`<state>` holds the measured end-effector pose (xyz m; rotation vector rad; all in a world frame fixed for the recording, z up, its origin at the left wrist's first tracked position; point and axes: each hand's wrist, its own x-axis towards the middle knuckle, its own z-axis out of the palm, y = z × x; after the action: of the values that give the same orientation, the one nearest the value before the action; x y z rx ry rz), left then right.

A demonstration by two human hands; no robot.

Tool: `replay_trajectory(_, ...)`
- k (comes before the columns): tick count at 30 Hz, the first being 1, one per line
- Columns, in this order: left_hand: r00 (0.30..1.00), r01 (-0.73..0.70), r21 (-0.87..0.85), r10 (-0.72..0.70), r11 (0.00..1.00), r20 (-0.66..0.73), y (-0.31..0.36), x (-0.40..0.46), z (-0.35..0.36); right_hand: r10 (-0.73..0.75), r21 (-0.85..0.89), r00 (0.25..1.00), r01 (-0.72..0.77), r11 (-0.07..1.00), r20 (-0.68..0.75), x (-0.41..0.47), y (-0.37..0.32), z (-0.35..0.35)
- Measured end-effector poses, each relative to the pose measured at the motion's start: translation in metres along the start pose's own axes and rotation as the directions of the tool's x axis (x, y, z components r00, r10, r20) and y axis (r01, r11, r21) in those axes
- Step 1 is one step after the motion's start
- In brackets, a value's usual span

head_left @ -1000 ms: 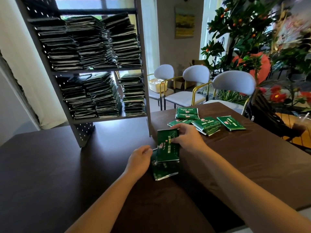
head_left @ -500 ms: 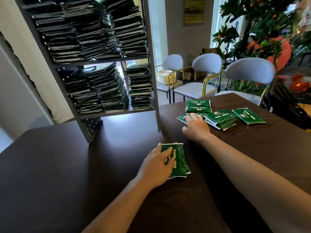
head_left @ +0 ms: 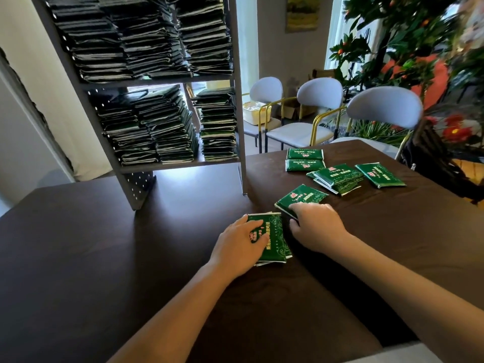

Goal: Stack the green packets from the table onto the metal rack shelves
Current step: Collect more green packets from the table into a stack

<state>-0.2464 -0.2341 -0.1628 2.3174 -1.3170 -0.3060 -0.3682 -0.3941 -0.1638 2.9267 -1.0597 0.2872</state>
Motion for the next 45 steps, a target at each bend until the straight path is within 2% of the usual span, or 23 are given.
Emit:
replay_trajectory(4,0.998,-0.001,-0.063,-0.003,0.998,-0.061,0.001,-0.003,0.005,0.016,-0.029,0.964,-0.024,0.999,-0.265,-0.053,0.004,-0.002)
replay_trajectory(5,0.997,-0.001,-0.075,-0.005,0.997,-0.081,0.001,-0.004,0.006,0.031,-0.007,0.955,-0.035,0.999,-0.295,-0.056,0.005,-0.002)
replay_trajectory(6,0.995,0.002,-0.087,-0.010,0.996,-0.100,0.003,-0.004,0.006,0.070,0.017,0.965,-0.068,0.998,-0.251,-0.058,0.005,-0.005)
replay_trajectory(8,0.992,0.021,-0.107,-0.034,0.994,-0.121,0.007,-0.005,0.005,0.147,0.034,0.987,-0.145,0.989,-0.061,-0.055,0.002,-0.010)
replay_trajectory(10,0.990,0.051,-0.111,-0.065,0.993,-0.123,0.011,-0.006,0.004,0.180,0.091,0.981,-0.186,0.978,0.074,-0.049,0.004,-0.011)
replay_trajectory(11,0.988,0.065,-0.107,-0.079,0.992,-0.130,0.013,-0.006,0.004,0.172,0.085,0.982,-0.178,0.980,0.077,-0.046,0.004,-0.011)
replay_trajectory(14,0.982,0.090,-0.085,-0.102,0.992,-0.156,0.015,-0.006,0.004,0.104,-0.055,0.993,-0.107,0.993,-0.050,-0.043,0.003,-0.012)
replay_trajectory(15,0.982,0.094,-0.082,-0.106,0.992,-0.155,0.015,-0.005,0.004,0.105,-0.045,0.991,-0.109,0.993,-0.083,-0.044,0.002,-0.013)
replay_trajectory(18,0.983,0.110,-0.110,-0.124,0.988,-0.133,0.016,-0.003,0.003,0.177,0.179,0.966,-0.144,0.973,-0.187,-0.047,0.004,-0.016)
replay_trajectory(21,0.982,0.136,-0.183,-0.157,0.974,-0.107,0.019,0.001,0.000,0.154,0.422,0.929,0.002,0.906,-0.336,-0.053,-0.005,-0.022)
replay_trajectory(23,0.979,0.163,-0.268,-0.190,0.950,-0.078,0.024,0.005,-0.004,0.031,0.465,0.920,0.167,0.869,-0.390,-0.060,-0.015,-0.026)
replay_trajectory(26,0.975,0.186,-0.367,-0.217,0.911,-0.044,0.027,0.015,-0.007,-0.183,0.444,0.947,0.288,0.848,-0.263,-0.064,-0.022,-0.021)
replay_trajectory(28,0.972,0.200,-0.413,-0.234,0.889,-0.033,0.023,0.019,-0.004,-0.192,0.545,0.967,0.253,0.799,-0.166,-0.064,-0.022,-0.019)
replay_trajectory(30,0.968,0.215,-0.443,-0.251,0.871,-0.024,0.018,0.022,0.000,-0.091,0.646,0.977,0.196,0.738,-0.193,-0.057,-0.016,-0.017)
replay_trajectory(31,0.968,0.214,-0.454,-0.251,0.865,-0.022,0.017,0.023,0.002,-0.027,0.643,0.975,0.165,0.748,-0.219,-0.048,-0.009,-0.016)
replay_trajectory(33,0.972,0.196,-0.449,-0.235,0.872,-0.032,0.018,0.026,0.006,0.068,0.563,0.974,0.068,0.823,-0.218,-0.022,0.011,-0.016)
replay_trajectory(37,0.978,0.181,-0.340,-0.206,0.923,-0.038,0.021,0.026,0.011,0.222,0.346,0.973,-0.185,0.920,-0.070,0.033,0.051,-0.015)
replay_trajectory(39,0.981,0.168,-0.278,-0.188,0.946,-0.049,0.023,0.025,0.011,0.296,0.243,0.955,-0.284,0.928,-0.012,0.054,0.066,-0.014)
replay_trajectory(43,0.975,0.182,-0.240,-0.206,0.954,-0.078,0.025,0.026,0.010,0.378,0.160,0.913,-0.400,0.902,0.152,0.076,0.083,0.002)
replay_trajectory(45,0.970,0.196,-0.218,-0.222,0.956,-0.100,0.026,0.027,0.010,0.383,0.131,0.916,-0.397,0.909,0.119,0.074,0.085,0.012)
